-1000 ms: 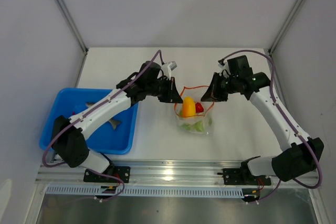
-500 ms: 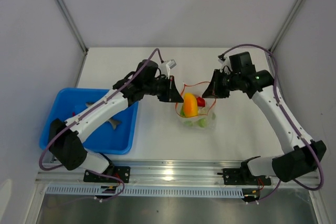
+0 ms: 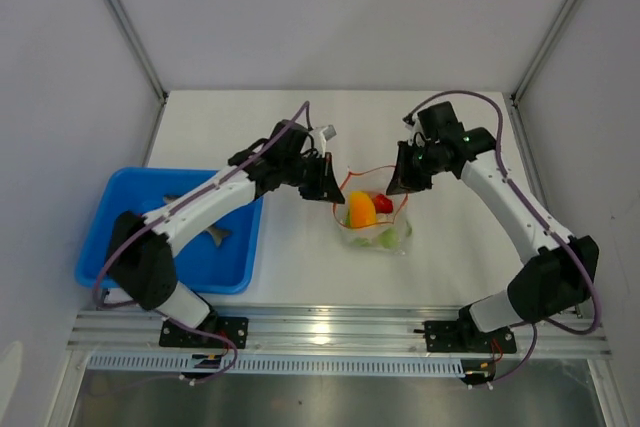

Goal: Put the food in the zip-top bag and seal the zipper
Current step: Adjust the zipper food storage bag at the center of the board.

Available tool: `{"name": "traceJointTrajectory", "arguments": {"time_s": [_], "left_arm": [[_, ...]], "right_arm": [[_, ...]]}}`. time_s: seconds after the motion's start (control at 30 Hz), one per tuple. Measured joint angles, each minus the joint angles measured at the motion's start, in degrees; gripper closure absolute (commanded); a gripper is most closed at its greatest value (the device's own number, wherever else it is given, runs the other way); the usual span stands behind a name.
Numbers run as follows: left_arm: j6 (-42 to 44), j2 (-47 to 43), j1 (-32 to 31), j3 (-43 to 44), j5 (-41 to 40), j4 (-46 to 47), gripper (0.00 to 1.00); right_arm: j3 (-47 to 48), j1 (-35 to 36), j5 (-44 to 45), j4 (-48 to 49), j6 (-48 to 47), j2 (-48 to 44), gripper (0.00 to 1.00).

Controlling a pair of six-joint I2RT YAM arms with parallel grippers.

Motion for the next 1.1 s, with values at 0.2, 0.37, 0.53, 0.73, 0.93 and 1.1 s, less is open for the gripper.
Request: {"name": "traceJointTrajectory", "arguments": {"time_s": [0.2,0.37,0.53,0.73,0.93,1.1], "left_arm": [[-0.15,-10.29,-0.44,0.85,-1.09,1.77,0.99],[-0.13,-1.60,-0.44,3.26,-0.35,1.18,0.99],[0.07,2.40,-0.44,3.17,-0.50,-3.37,1.00],[0.98,1.62,-0.44,5.62,-0.33,-4.74,0.99],[1.40,-1.95,-0.44,4.79,-0.35,-4.44,0.99],[1.42,-3.69,-0.44,3.21,-0.44,-3.65,1.00]], "right_arm": [[1.95,1.79,0.87,2.95,2.25,-11.39,1.00],[-3.63,1.31,1.62,3.45,4.11,-9.64,1.00],[-3.17,2.12,3.58,1.38,4.11,-2.62,1.00],[-3.74,-1.20,1.49,0.90,4.74,-8.17,1.00],[-5.22,-2.01,-0.79,0.94,6.08,-8.02,1.00],[-3.65,-1.73,-0.33,-0.63,6.25,-7.10,1.00]]}}
